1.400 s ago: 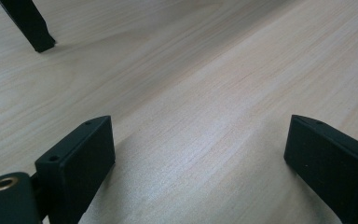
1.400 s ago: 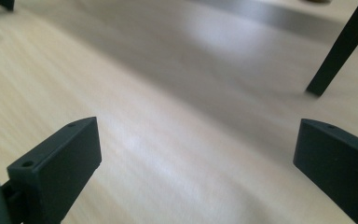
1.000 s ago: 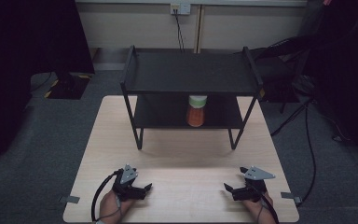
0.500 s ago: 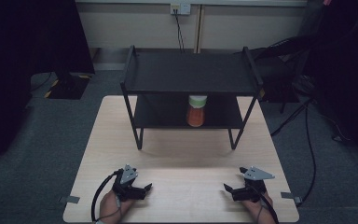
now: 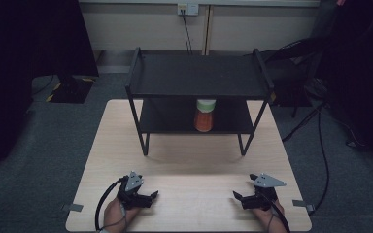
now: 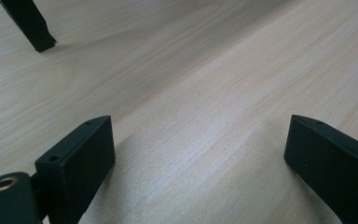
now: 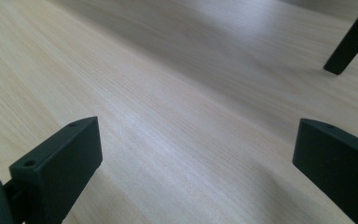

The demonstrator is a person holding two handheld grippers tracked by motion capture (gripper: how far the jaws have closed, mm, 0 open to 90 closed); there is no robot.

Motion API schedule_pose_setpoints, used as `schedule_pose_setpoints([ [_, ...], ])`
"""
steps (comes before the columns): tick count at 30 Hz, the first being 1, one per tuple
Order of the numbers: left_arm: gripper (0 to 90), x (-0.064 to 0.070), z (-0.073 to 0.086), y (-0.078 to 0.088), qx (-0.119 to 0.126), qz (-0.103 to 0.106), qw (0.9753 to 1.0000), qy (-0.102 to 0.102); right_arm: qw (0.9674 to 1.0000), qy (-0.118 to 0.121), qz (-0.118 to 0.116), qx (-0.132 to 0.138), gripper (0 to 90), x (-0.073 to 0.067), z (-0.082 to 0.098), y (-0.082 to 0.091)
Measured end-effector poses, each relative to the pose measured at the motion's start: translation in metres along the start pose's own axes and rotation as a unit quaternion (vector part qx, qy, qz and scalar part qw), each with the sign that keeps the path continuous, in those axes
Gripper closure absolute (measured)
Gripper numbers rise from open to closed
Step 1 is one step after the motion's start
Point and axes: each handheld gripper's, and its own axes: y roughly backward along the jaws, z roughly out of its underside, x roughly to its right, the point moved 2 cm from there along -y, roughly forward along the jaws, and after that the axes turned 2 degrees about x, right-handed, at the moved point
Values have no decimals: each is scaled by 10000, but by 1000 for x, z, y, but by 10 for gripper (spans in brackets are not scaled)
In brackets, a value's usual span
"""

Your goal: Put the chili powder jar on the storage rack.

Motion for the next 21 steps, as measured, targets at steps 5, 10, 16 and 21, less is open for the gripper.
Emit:
schedule_pose_setpoints([
  [5, 78, 0, 0, 0, 1, 1, 10000, 2, 10000, -2, 4, -4, 0, 0, 0, 0],
  [10, 79, 0, 0, 0, -1, -2, 10000, 2, 10000, -1, 2, -6, 0, 0, 0, 0],
  [16, 79, 0, 0, 0, 0, -1, 10000, 1, 10000, 2, 12, -12, 1, 0, 0, 0],
  [21, 79, 0, 0, 0, 0, 0, 10000, 2, 10000, 18, 15, -30, 1, -1, -1, -1],
])
